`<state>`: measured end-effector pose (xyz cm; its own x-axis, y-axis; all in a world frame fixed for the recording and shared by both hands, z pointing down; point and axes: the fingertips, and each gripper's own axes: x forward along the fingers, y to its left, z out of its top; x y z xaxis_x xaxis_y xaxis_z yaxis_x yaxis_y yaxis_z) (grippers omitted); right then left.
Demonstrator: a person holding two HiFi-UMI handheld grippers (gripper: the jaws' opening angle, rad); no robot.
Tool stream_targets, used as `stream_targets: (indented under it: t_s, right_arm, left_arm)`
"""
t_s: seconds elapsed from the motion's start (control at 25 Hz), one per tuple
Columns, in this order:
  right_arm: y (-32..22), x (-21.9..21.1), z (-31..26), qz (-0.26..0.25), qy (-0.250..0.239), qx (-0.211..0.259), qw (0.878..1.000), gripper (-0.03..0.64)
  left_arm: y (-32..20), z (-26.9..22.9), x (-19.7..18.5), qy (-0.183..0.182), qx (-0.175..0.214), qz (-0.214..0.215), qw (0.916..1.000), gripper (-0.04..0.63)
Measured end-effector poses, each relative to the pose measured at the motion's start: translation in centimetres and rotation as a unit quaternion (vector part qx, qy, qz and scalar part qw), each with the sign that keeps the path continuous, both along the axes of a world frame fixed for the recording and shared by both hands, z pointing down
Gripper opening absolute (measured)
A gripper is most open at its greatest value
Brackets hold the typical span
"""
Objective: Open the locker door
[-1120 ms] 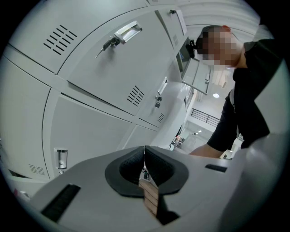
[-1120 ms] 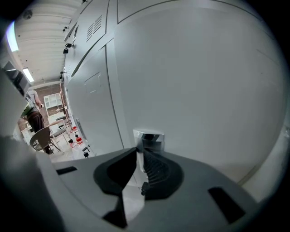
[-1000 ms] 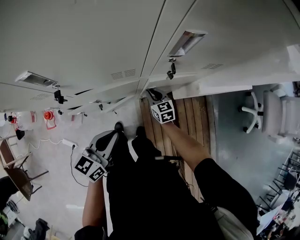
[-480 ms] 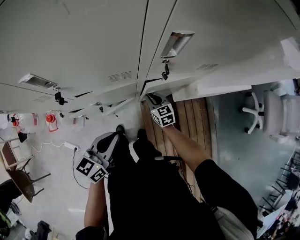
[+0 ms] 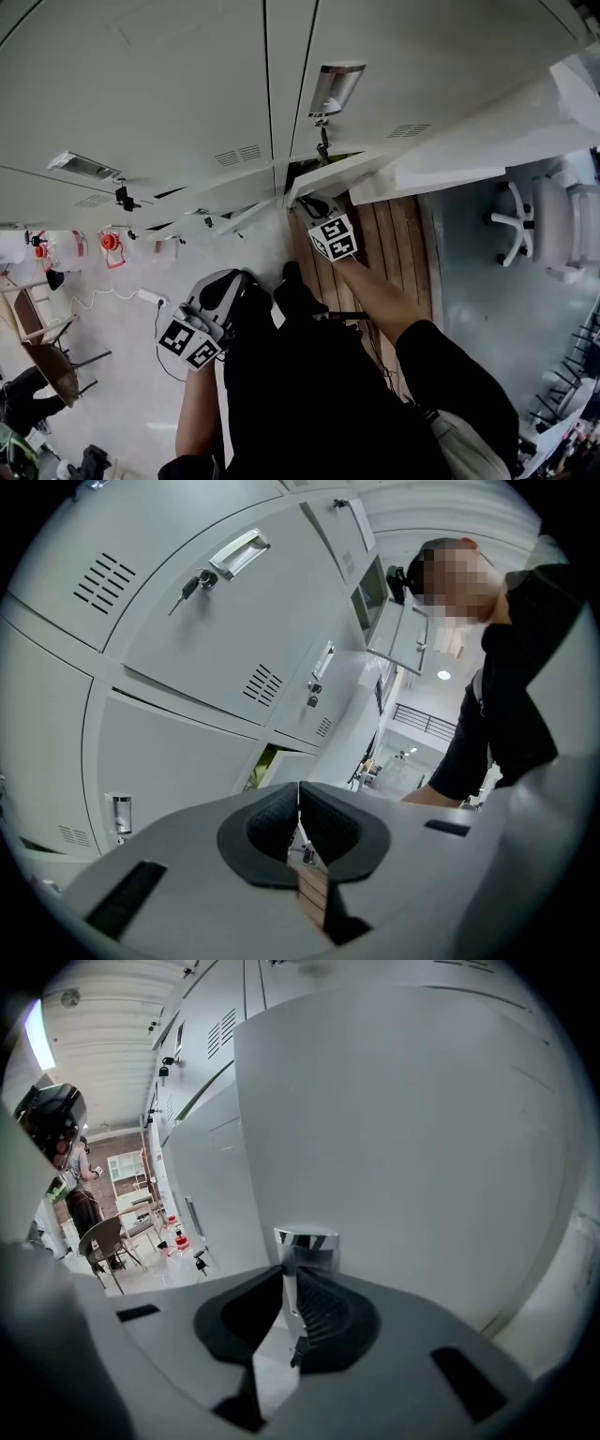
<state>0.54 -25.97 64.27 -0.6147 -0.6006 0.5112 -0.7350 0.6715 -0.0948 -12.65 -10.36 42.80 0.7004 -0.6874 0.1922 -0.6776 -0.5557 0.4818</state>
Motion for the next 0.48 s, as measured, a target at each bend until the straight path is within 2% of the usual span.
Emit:
stream_targets:
  t_s: [0.48]
  right_arm:
    - [2.8, 1.4, -0.1, -0.020, -0.005, 0.003, 1.000, 0.057]
  left_arm:
    - [1.5, -1.0, 0.2, 0.000, 0.004, 0.016, 0.9999, 0.017]
